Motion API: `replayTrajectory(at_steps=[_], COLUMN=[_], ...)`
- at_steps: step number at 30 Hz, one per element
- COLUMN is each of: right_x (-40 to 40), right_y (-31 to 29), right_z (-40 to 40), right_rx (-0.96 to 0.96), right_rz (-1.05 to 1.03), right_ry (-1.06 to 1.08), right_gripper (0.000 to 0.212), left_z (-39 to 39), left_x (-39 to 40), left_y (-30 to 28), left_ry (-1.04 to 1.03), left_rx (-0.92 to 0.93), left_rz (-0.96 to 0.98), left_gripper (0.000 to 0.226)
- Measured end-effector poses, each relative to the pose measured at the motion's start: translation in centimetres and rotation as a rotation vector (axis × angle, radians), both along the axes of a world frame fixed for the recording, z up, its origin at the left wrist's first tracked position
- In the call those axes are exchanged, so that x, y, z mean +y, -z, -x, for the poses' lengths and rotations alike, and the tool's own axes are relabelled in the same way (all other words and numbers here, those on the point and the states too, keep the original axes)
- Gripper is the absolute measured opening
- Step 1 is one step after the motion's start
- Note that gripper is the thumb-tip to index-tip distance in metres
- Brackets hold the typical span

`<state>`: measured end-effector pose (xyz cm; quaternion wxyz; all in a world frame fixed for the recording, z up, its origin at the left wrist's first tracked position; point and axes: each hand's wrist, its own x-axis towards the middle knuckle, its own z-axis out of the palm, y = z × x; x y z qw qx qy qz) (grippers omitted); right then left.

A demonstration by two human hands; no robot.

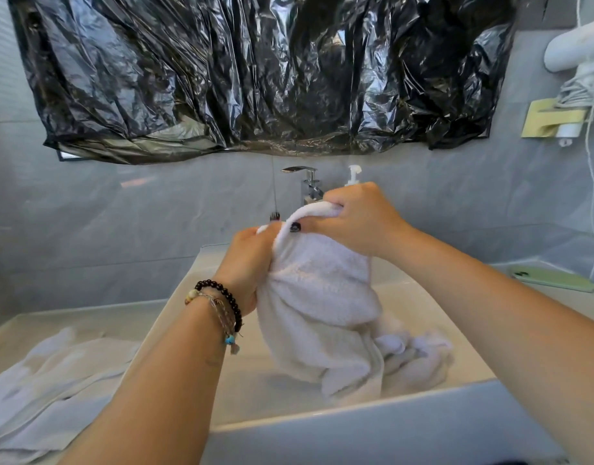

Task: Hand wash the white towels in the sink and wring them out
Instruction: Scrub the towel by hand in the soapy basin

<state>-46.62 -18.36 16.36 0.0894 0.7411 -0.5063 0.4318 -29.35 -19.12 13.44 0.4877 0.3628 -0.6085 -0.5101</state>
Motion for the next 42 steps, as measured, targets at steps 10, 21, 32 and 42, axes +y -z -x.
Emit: replayTrajectory(at_steps=[10, 21, 32, 42], right_x=[0.8, 3.5, 0.2, 2.4], right_y=[-1.2, 3.1, 3.1, 4.8], right_z=[2.7, 2.9, -8.2, -10.4], right_rx=[-0.322, -0.608, -0.302, -0.226], right_rz=[-0.405, -0.645, -0.054, -0.225], right_ry=[-0.222, -0.437, 0.127, 0.155], right_gripper=[0.055, 0.077, 0.046, 0.045], left_z=[-1.5, -0.8, 1.1, -0.9], left_x=[0.2, 0.6, -0.1, -2.3], left_y=[1.0, 0.3, 2.1, 2.4], left_ry=[0.289, 0.028, -0.056, -0.096], left_rx=[-0.192, 0.075, 0.251, 0.278], left_rz=[-0.002, 0.069, -0.116, -0.186], left_gripper=[0.035, 0.030, 0.047, 0.058])
